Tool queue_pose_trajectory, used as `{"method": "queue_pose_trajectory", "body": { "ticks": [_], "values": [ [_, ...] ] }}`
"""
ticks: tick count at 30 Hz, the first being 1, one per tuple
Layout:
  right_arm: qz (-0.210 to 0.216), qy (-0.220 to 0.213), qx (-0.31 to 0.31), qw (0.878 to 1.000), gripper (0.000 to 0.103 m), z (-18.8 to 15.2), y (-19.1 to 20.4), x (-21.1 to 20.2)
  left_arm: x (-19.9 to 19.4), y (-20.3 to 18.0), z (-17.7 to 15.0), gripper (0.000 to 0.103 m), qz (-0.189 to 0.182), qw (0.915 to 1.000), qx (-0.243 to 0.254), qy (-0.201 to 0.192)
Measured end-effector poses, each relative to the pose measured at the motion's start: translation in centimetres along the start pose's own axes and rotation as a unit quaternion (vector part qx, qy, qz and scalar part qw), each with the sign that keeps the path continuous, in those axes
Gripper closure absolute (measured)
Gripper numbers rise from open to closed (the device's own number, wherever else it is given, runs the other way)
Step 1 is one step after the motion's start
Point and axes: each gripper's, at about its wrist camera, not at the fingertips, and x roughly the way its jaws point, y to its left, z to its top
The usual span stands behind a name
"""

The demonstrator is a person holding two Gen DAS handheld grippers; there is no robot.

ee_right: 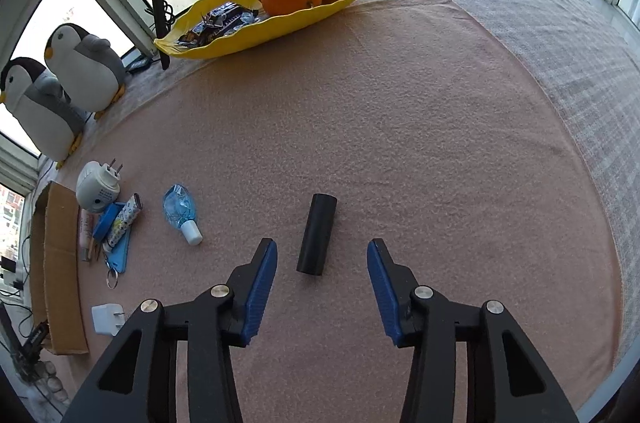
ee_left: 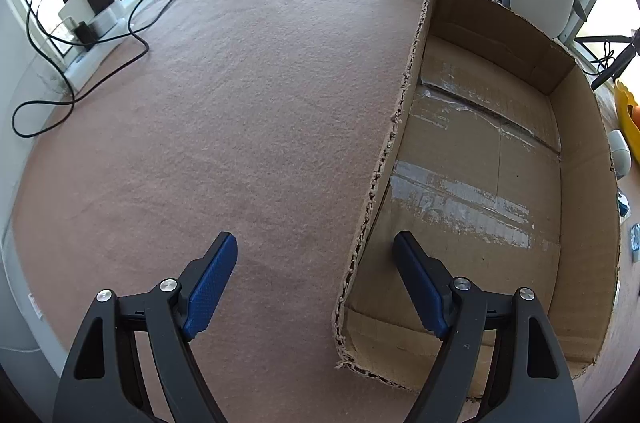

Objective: Organize rigid objects
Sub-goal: 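Move the right tool to the black cylinder and close on it, then carry the black cylinder into the cardboard box and open the right tool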

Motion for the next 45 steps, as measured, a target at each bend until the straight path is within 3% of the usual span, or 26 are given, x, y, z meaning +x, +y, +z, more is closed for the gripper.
{"method": "queue_pose_trajectory", "body": {
  "ticks": [9,17,21,31,38,45],
  "values": [
    [-0.021,0.035,-0.014,0.999,0.074,1.2,0.3,2.3,0.0,0.1,0.0,0.022,-0.003,1.0,-0.001,-0.001],
    [-0.032,0.046,-0.03,0.998,0.075,1.4,0.7,3.4,-0.1,-0.1,0.1,0.022,0.0,1.0,0.004,-0.003],
    [-0.039,0.049,-0.046,0.997,0.088,1.4,1.0,3.8,-0.1,-0.2,0.0,0.022,0.0,1.0,0.004,-0.004],
    [-0.022,0.035,-0.06,0.997,0.088,0.7,1.8,2.1,-0.2,-0.4,-0.1,0.022,0.007,0.9999,0.007,-0.004],
    [0.018,0.006,-0.119,0.993,0.088,-0.4,7.4,-1.8,0.1,-0.2,0.2,0.022,0.001,1.0,0.009,0.004],
    [0.063,-0.018,-0.205,0.977,0.088,-2.4,16.1,-5.7,0.2,-0.4,0.4,0.022,0.007,0.9997,0.021,0.004]
  ]
}}
